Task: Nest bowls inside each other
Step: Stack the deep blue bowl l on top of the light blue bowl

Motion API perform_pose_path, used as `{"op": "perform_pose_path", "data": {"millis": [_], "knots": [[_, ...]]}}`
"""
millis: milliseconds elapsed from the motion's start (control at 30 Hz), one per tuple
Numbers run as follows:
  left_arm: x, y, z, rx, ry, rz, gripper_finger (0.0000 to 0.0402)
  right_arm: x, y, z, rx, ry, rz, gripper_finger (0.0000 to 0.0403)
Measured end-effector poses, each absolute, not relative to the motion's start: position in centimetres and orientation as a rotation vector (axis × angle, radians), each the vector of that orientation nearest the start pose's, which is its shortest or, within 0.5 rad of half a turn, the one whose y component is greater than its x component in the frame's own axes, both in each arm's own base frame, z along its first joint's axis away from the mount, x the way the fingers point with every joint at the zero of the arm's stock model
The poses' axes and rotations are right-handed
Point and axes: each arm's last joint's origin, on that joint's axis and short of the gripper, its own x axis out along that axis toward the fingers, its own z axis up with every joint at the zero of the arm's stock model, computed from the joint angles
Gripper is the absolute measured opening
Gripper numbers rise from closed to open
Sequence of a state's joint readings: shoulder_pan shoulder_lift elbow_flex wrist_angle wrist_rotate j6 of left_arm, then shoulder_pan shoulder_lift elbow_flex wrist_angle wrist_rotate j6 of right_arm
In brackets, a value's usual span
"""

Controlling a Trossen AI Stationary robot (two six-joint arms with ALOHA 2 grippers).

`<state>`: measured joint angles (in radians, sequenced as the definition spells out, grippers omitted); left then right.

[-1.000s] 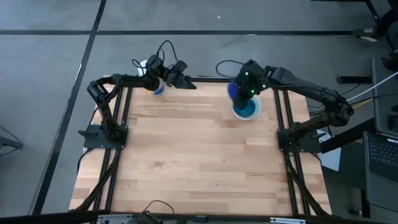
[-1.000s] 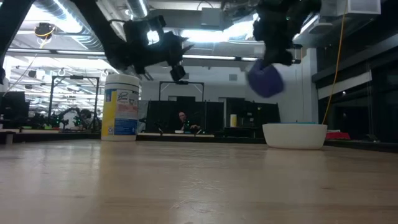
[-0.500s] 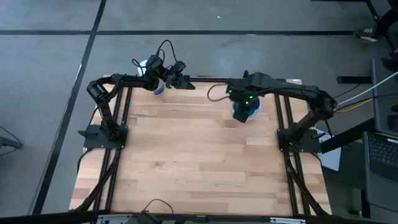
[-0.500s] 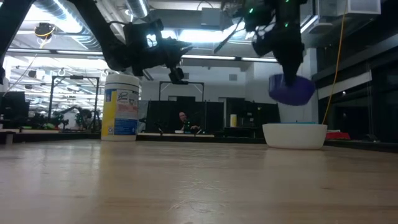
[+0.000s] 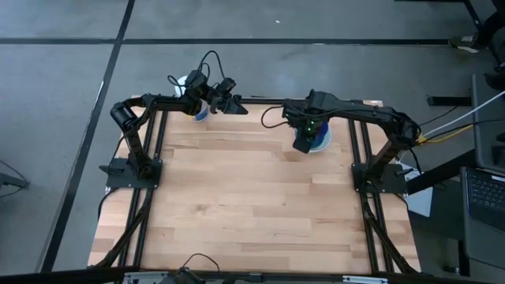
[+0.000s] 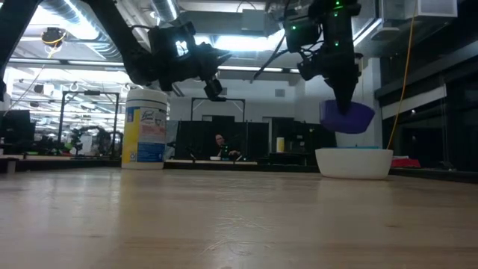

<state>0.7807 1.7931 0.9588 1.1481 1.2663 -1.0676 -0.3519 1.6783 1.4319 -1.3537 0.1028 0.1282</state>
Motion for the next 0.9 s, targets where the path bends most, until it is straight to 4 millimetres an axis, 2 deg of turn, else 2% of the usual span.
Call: {"op": "perform_pose_path", "data": {"millis": [600,900], "knots": [[27.6,23.3,24.3,-0.767,0.101,-0.507,0.0028,29.7,-12.3,23.3,0.278,1.641,-0.425,0.0001],[27.6,23.3,24.3,-0.767,0.100,-0.506,0.0028,28.8,-12.9,21.7,0.346,1.712,-0.421,0.0001]]}}
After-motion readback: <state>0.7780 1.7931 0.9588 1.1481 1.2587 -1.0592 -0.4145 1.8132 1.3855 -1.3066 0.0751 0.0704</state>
